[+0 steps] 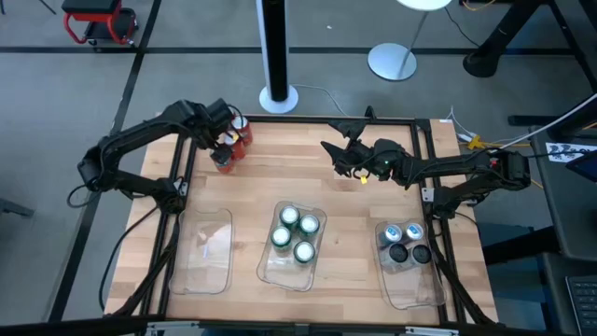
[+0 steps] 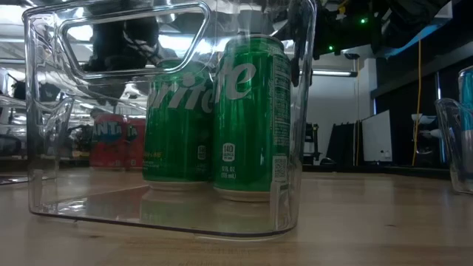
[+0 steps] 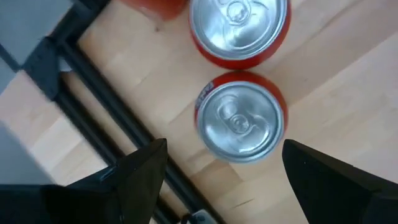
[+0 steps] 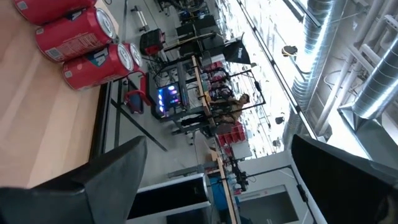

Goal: Sort soda cans
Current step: Put the orange soda can into the left transparent bin

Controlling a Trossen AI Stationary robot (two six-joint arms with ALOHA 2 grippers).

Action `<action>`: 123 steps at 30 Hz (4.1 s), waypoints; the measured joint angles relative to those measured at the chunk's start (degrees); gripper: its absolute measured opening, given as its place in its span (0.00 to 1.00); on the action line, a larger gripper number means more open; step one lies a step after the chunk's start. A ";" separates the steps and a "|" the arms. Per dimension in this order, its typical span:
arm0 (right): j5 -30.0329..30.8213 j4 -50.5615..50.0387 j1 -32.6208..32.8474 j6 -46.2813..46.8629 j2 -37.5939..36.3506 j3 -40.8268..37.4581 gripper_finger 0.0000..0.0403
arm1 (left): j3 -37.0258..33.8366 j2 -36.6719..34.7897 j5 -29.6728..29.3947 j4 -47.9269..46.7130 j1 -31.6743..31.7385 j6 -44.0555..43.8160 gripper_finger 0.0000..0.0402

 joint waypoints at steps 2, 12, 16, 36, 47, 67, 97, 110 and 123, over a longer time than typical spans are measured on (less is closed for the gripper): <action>0.00 0.00 0.00 0.00 0.00 0.00 0.99 | -1.18 0.00 1.94 2.30 0.00 0.64 0.77; 0.02 -0.02 0.00 -0.02 0.00 0.00 0.99 | -4.00 0.00 0.52 4.90 0.00 1.41 0.77; 0.02 -0.02 0.00 -0.02 0.00 0.00 0.99 | -5.02 0.00 0.55 5.32 -0.03 1.28 0.77; 0.03 -0.02 0.00 -0.02 0.00 0.00 0.99 | -8.98 0.39 4.13 11.54 1.84 3.07 0.77; 0.02 -0.04 0.00 -0.04 0.00 0.00 0.99 | -8.98 0.47 3.96 11.98 1.79 2.77 0.77; 0.04 -0.07 0.00 -0.04 0.00 0.00 0.99 | -10.00 0.61 4.15 13.59 1.79 2.29 0.98; 0.02 -0.09 0.00 -0.04 0.00 0.00 0.99 | -13.49 1.95 4.08 18.62 1.77 0.38 0.89; 0.04 -0.09 0.00 -0.06 0.00 0.00 0.99 | -12.91 1.86 4.15 14.76 1.60 1.94 0.73; 0.04 -0.07 0.00 -0.20 0.00 0.00 0.99 | -1.44 -6.02 3.71 0.81 -4.82 -3.69 0.73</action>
